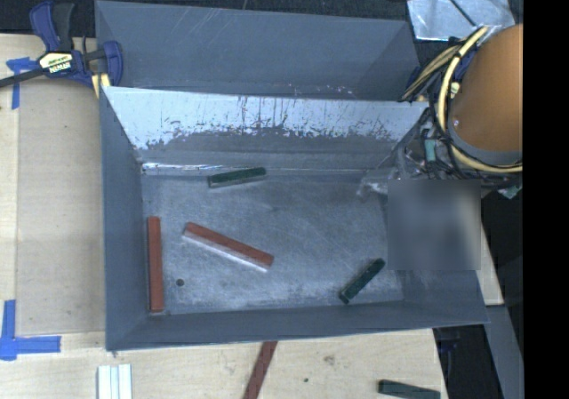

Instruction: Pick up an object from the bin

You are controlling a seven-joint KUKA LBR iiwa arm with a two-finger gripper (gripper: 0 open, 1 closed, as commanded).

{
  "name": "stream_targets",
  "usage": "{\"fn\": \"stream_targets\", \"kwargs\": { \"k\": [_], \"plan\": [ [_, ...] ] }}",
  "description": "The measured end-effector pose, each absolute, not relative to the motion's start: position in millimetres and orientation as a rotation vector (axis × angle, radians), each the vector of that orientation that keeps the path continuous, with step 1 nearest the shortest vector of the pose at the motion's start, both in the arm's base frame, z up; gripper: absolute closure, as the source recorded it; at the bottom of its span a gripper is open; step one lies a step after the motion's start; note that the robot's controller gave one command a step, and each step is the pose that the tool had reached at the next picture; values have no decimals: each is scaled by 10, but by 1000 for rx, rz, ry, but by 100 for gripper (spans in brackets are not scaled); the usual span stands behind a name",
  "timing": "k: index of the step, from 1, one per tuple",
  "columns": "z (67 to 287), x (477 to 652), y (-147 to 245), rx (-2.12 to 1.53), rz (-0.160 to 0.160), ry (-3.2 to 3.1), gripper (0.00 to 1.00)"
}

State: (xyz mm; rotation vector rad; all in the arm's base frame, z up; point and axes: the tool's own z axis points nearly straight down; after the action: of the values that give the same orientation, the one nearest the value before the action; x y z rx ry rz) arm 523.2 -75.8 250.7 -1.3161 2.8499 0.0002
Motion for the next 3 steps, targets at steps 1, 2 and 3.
{"fn": "stream_targets", "kwargs": {
  "k": [1, 2, 3],
  "plan": [
    [2507, 5231, -758, -1316, 0, 2850, 0],
    [1988, 5116, -694, -1407, -6, 2801, 0],
    [1308, 4975, -812, -1360, -5, 2825, 0]
  ]
}}
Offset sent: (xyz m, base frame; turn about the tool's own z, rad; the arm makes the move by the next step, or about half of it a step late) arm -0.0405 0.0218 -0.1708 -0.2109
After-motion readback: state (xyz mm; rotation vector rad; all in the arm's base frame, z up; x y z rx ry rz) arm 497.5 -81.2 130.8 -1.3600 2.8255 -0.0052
